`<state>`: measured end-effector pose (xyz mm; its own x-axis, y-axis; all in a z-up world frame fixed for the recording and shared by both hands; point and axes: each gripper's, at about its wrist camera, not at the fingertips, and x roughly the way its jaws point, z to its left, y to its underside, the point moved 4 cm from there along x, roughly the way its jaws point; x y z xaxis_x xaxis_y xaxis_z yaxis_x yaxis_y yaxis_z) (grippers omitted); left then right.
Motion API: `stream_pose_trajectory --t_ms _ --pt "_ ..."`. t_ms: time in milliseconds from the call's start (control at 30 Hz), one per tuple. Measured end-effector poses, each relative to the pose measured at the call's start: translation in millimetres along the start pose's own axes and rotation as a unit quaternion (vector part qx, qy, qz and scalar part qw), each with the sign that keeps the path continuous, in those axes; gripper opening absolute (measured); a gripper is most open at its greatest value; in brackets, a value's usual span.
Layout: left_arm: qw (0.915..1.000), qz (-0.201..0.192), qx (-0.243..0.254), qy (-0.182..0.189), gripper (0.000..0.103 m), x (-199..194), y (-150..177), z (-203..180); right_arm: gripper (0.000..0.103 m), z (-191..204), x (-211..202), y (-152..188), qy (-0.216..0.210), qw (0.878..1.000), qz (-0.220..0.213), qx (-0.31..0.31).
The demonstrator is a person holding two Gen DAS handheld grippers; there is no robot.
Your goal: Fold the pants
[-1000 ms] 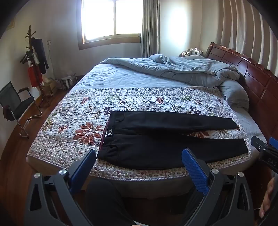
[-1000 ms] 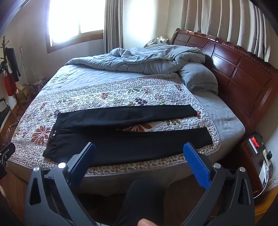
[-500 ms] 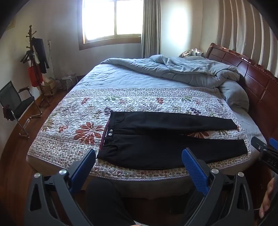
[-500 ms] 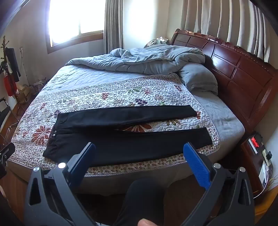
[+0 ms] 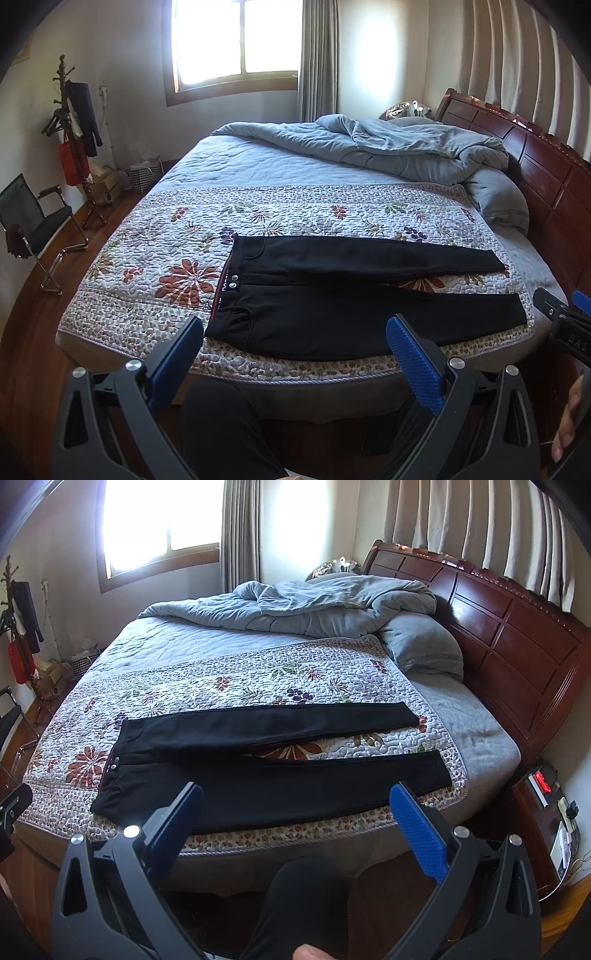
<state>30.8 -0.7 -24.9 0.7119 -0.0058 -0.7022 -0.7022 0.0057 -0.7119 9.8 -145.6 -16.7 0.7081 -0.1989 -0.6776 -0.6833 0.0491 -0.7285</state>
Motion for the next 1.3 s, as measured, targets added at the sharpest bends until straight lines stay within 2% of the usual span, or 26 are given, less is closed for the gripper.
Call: stream_pose_trajectory --t_ms 1300 --pt "0.9999 0.006 0.009 0.0 0.099 8.1 -1.9 -9.3 0.101 -7.1 12.6 -1.2 0.0 1.0 0.003 0.002"
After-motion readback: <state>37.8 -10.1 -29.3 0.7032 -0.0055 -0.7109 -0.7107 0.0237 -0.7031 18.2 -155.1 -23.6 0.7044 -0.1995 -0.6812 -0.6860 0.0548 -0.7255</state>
